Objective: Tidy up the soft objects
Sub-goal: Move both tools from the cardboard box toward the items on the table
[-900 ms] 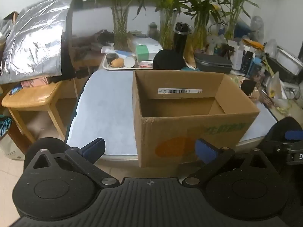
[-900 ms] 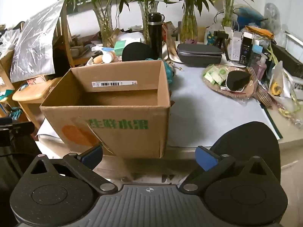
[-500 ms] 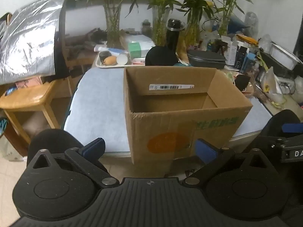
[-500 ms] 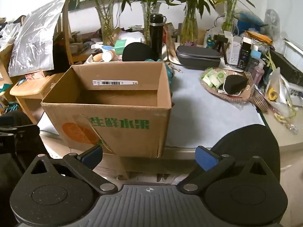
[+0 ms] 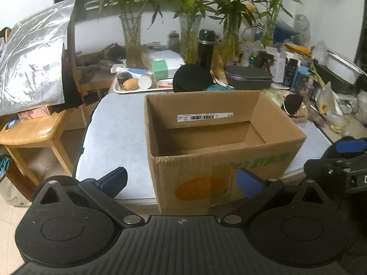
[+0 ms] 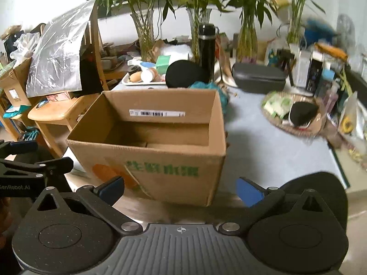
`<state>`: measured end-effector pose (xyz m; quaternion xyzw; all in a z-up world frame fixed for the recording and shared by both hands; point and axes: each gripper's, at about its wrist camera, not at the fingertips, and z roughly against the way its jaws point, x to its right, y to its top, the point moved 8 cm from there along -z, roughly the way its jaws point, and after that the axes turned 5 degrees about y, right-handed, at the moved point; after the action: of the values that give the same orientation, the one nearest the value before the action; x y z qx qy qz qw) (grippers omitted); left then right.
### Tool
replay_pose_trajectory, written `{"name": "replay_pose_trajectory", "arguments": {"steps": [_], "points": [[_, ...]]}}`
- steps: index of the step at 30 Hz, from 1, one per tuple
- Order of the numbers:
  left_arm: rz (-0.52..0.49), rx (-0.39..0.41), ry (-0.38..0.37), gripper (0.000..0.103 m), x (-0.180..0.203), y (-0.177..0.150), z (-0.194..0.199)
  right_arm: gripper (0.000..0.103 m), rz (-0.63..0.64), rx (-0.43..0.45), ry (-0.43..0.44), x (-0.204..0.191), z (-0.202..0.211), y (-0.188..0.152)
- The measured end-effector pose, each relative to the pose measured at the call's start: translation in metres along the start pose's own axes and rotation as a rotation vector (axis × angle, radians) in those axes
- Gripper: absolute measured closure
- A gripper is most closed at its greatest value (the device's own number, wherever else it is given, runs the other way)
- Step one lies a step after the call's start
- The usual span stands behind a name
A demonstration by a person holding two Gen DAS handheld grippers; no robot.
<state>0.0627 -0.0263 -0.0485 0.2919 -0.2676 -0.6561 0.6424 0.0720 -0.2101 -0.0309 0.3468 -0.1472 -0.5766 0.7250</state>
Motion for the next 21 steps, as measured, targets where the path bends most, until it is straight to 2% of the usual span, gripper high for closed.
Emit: {"name": "replay_pose_trajectory", "arguments": {"steps": [2, 4, 10, 14, 18, 21], "points": [[0.011, -0.001, 0.004, 0.0, 0.0, -0.001, 0.001, 0.0, 0.0, 0.024, -0.01, 0.003, 0.002, 0.001], [0.023, 0.032, 0.011, 0.0, 0.0, -0.003, 0.004, 0.0, -0.005, 0.05, -0.027, 0.006, 0.003, 0.003], [0.013, 0.047, 0.019, 0.0, 0.003, -0.005, 0.002, 0.0, 0.02, 0.055, -0.048, 0.016, -0.004, 0.002], [0.031, 0.061, 0.011, 0.0, 0.004, -0.011, 0.001, 0.0, 0.005, 0.082, -0.032, 0.019, -0.006, 0.003], [-0.028, 0.06, -0.001, 0.0, 0.01, -0.012, 0.002, 0.0, -0.023, 0.106, -0.043, 0.026, -0.006, 0.006], [-0.023, 0.072, 0.002, 0.0, 0.012, -0.012, 0.003, 0.0, -0.024, 0.108, -0.036, 0.027, -0.008, 0.006]]}}
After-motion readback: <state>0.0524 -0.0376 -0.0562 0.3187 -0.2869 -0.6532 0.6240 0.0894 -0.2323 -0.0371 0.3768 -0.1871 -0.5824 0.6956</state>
